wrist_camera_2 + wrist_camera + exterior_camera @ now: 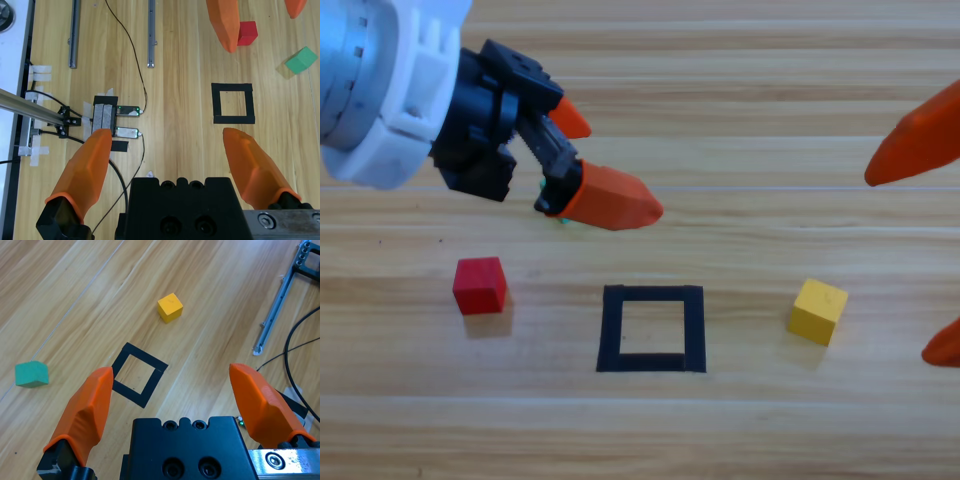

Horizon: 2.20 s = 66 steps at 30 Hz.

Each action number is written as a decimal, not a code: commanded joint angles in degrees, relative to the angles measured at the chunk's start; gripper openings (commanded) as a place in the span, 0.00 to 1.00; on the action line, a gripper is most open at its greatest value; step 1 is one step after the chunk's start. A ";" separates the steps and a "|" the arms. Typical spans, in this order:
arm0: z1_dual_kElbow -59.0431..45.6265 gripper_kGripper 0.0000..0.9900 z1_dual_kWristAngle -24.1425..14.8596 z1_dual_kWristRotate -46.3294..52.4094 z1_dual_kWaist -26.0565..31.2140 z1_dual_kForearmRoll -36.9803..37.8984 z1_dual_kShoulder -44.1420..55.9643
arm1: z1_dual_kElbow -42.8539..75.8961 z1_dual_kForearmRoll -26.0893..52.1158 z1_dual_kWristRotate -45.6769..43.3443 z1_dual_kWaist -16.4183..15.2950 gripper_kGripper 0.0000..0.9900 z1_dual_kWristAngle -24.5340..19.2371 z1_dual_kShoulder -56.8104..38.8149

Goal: Stack the blocks in the rectangular block: red at the bottom, yellow in the middle, green on top

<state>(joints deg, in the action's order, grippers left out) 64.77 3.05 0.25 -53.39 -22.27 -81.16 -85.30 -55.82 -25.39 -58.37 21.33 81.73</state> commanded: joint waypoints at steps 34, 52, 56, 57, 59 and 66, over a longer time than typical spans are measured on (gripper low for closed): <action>3.25 1.00 -4.81 24.62 23.51 -12.19 -2.43 | 5.23 5.81 10.62 5.28 0.99 -31.88 30.86; 10.90 1.00 -11.49 30.77 21.75 -28.62 -27.74 | 5.23 7.57 6.93 11.17 0.99 -28.37 36.74; 12.66 1.00 -10.96 32.35 20.87 -29.24 -29.32 | 4.97 7.57 6.14 11.26 0.96 -27.57 37.18; 12.92 1.00 -10.78 32.79 20.79 -29.32 -29.67 | 4.79 7.57 5.88 11.35 0.96 -27.40 37.36; 13.45 1.00 -10.61 33.59 20.79 -29.32 -30.55 | 4.35 7.57 5.00 11.79 0.96 -26.26 38.15; 17.23 1.00 -10.26 37.01 20.70 -30.99 -33.54 | 2.59 7.57 4.65 13.19 0.96 -24.41 41.84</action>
<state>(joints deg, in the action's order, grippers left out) 79.62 -7.71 35.32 -31.36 -51.67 -110.45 -82.19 -49.37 -20.39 -47.82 -3.88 118.22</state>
